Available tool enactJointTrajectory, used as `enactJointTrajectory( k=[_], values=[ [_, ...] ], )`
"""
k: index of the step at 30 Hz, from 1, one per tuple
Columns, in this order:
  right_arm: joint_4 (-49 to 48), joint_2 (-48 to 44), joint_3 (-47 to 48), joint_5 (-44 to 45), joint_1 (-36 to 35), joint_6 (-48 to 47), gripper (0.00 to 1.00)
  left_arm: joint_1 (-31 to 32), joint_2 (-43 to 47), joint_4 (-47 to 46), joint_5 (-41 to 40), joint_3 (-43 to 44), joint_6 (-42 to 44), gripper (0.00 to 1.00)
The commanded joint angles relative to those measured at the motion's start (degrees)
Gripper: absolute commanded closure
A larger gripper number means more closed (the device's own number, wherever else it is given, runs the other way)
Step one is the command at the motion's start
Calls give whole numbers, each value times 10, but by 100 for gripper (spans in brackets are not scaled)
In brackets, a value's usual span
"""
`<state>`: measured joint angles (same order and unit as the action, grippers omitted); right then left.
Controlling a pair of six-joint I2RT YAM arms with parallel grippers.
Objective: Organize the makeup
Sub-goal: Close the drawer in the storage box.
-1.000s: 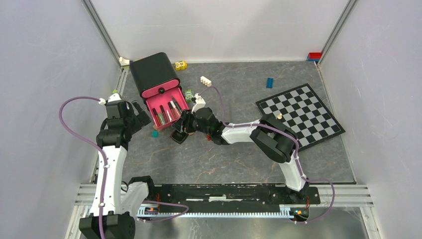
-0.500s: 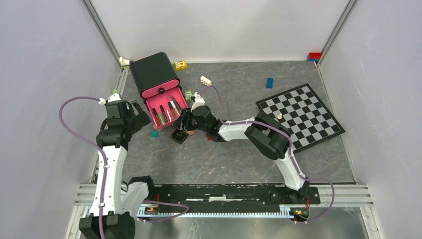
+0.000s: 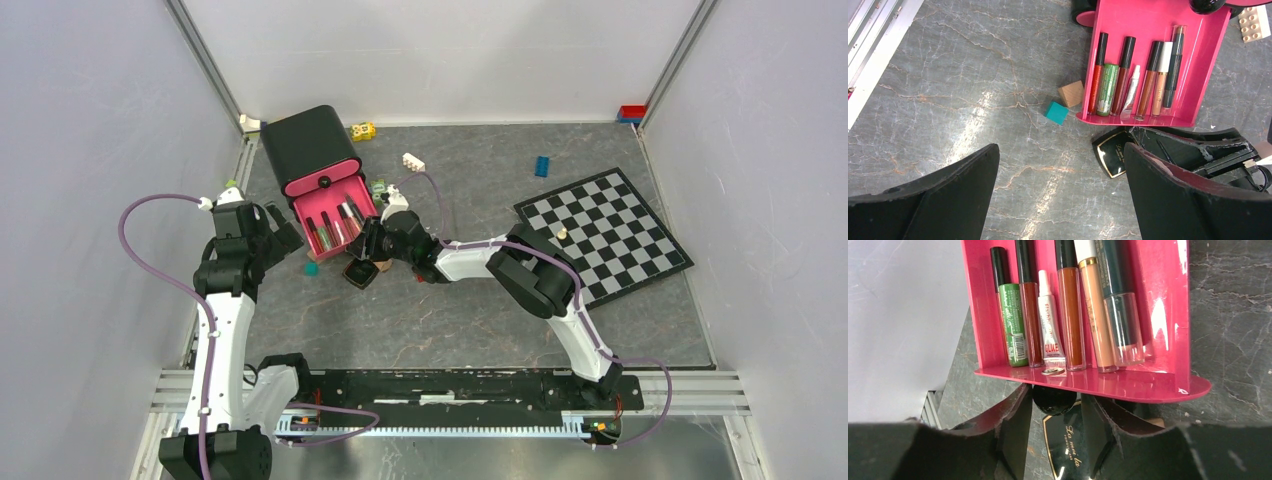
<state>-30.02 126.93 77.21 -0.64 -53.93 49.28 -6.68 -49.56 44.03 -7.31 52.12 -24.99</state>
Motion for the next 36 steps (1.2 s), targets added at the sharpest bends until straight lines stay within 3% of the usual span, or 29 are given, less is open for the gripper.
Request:
enactJointTrajectory(
  k=[1, 13, 36],
  values=[
    [-27, 6, 16, -9, 3, 6, 56, -2, 4, -20, 2, 1, 5, 0],
    [-37, -30, 11, -2, 3, -15, 66, -3, 3, -20, 2, 1, 5, 0],
    [-36, -64, 32, 19, 3, -7, 68, -3, 3, -19, 2, 1, 6, 0]
  ],
)
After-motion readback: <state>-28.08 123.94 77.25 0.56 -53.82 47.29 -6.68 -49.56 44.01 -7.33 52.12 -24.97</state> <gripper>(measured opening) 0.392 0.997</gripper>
